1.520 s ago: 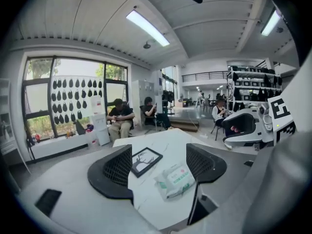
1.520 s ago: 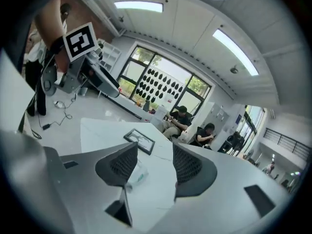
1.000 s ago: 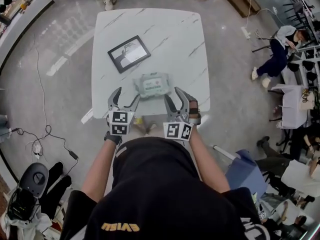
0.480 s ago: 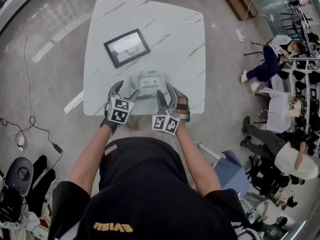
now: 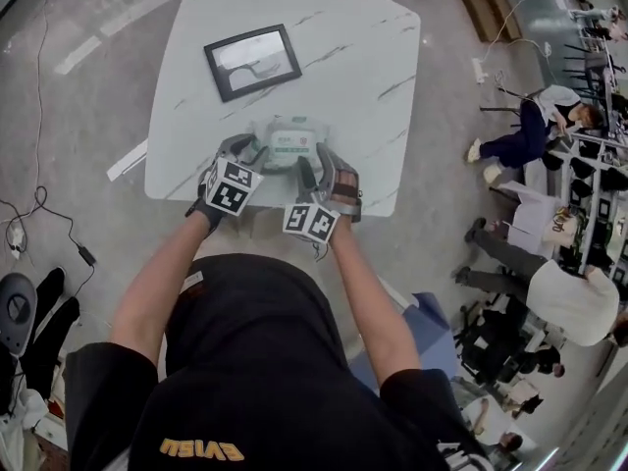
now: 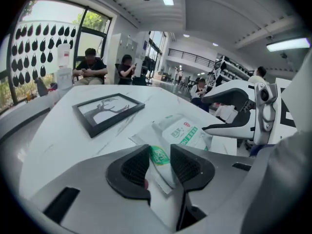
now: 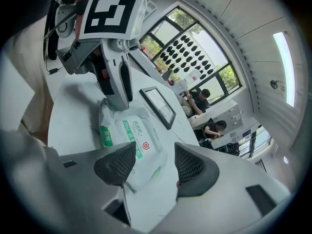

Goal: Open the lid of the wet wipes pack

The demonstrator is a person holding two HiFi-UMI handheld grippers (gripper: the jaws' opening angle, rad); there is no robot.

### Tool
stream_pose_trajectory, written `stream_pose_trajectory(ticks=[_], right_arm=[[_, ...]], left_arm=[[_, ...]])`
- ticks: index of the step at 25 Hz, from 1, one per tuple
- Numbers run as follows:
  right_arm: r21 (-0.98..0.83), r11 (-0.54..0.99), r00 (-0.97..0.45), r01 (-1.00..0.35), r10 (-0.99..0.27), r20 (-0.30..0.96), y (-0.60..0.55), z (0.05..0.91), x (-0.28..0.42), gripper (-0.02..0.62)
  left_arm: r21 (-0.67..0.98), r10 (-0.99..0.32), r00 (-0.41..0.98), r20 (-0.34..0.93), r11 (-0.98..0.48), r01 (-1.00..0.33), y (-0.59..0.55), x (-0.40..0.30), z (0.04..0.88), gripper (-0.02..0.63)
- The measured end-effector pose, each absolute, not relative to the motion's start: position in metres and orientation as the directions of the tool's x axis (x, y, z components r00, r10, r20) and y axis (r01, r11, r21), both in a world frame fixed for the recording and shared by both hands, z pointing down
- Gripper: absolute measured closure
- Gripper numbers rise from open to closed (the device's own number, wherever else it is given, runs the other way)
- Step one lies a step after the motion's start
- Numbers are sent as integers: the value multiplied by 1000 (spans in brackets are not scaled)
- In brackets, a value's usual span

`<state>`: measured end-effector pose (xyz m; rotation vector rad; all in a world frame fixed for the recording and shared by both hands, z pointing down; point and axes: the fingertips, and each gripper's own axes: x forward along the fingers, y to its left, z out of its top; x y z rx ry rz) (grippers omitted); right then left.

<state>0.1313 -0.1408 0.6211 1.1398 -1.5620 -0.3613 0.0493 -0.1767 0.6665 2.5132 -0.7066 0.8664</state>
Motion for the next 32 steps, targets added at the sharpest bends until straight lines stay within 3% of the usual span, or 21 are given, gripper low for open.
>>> stream_pose_trajectory(ticks=[3,21,32], right_arm=[[742,520,60,-424,-801,596,-136,625,130,347],[731,619,24,-287,-758,652,-130,655,114,368],[723,653,4,-223,-741,671,-125,662,109,424]], left_arm=[[242,-338,708,620,-777,-582,-171,56,675,479],[243,-331,702,631,-774,-584,-172,54,679,480],[255,-314,703,638,-776,-577,-173,55,679,483]])
